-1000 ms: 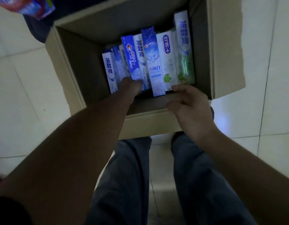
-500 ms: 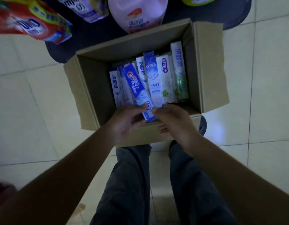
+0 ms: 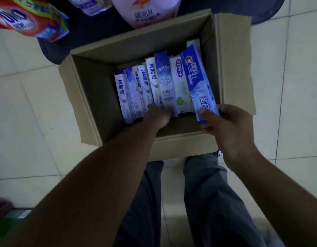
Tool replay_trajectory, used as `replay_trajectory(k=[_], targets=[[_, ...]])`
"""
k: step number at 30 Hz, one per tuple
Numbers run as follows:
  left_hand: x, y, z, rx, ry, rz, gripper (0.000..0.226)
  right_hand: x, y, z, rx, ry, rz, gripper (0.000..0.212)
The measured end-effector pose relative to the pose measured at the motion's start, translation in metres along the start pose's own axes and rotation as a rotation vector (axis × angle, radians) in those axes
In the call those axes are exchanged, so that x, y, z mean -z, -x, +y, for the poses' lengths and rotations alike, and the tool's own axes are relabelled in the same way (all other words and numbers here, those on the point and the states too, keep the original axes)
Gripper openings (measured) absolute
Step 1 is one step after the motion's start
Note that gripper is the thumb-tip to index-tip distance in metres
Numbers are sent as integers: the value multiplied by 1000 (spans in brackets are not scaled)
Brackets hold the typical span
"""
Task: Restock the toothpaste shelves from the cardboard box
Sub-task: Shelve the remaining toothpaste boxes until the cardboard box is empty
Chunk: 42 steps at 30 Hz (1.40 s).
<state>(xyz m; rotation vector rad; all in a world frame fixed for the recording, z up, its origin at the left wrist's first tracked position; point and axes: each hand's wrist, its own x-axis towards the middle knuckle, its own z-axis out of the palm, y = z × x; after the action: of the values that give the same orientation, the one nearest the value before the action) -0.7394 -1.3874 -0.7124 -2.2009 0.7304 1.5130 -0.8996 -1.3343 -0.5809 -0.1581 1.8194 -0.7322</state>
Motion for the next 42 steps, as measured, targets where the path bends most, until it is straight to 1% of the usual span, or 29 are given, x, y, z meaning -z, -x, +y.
replay_trajectory(k=[3, 4, 6, 7, 8, 10, 12, 14, 16, 17, 19, 21, 23, 25, 26, 29, 31, 33, 35, 38, 42], targets=[[-16, -6, 23, 8, 113, -41, 83, 5, -2, 2, -7, 31, -16, 10], [-20, -6, 29, 10, 181, -45, 90, 6, -2, 3, -12, 40, -20, 10], [-25, -4, 35, 83, 321, -44, 102, 8, -1, 4, -24, 52, -27, 11], [-27, -3, 36, 121, 359, -40, 103, 9, 0, 5, -31, 57, -32, 14], [-28, -4, 36, 154, 377, -38, 103, 10, 0, 5, -36, 61, -37, 17], [-27, -7, 36, 164, 361, -47, 109, 11, 0, 5, -44, 58, -41, 20], [-26, -14, 34, 190, 329, -27, 109, 12, -2, 3, -46, 41, -37, 21], [-29, -20, 32, 195, 350, -65, 95, 12, -5, 2, -40, 45, -36, 20], [-34, -23, 33, 109, 356, -130, 73, 12, -7, -1, -28, 48, -42, 19], [-35, -23, 34, 53, 334, -123, 65, 13, -8, -3, -19, 48, -46, 19], [-32, -15, 32, -36, 302, -48, 55, 15, -7, -7, -6, 57, -54, 19], [-17, 3, 23, -89, 301, 51, 55, 18, -1, -15, -1, 51, -66, 18], [11, 27, 3, -167, 186, 200, 53, 23, 10, -29, -8, 33, -89, 17], [45, 57, -24, -307, 106, 373, 36, 30, 25, -48, -8, 25, -125, 16], [67, 77, -35, -386, 124, 432, 29, 33, 36, -63, 0, 22, -149, 16], [133, 136, -62, -558, 160, 541, 32, 42, 71, -114, 66, 21, -242, 13], [172, 176, -73, -653, 166, 599, 34, 46, 98, -153, 164, 37, -316, 13], [212, 224, -78, -752, 235, 623, 36, 46, 133, -195, 259, 43, -390, 18], [245, 271, -76, -830, 352, 601, 41, 42, 171, -233, 335, 48, -443, 21], [303, 353, -69, -919, 552, 568, 51, 33, 240, -293, 452, 55, -460, 34], [368, 446, -58, -1019, 734, 568, 52, 21, 325, -354, 566, 8, -466, 42]])
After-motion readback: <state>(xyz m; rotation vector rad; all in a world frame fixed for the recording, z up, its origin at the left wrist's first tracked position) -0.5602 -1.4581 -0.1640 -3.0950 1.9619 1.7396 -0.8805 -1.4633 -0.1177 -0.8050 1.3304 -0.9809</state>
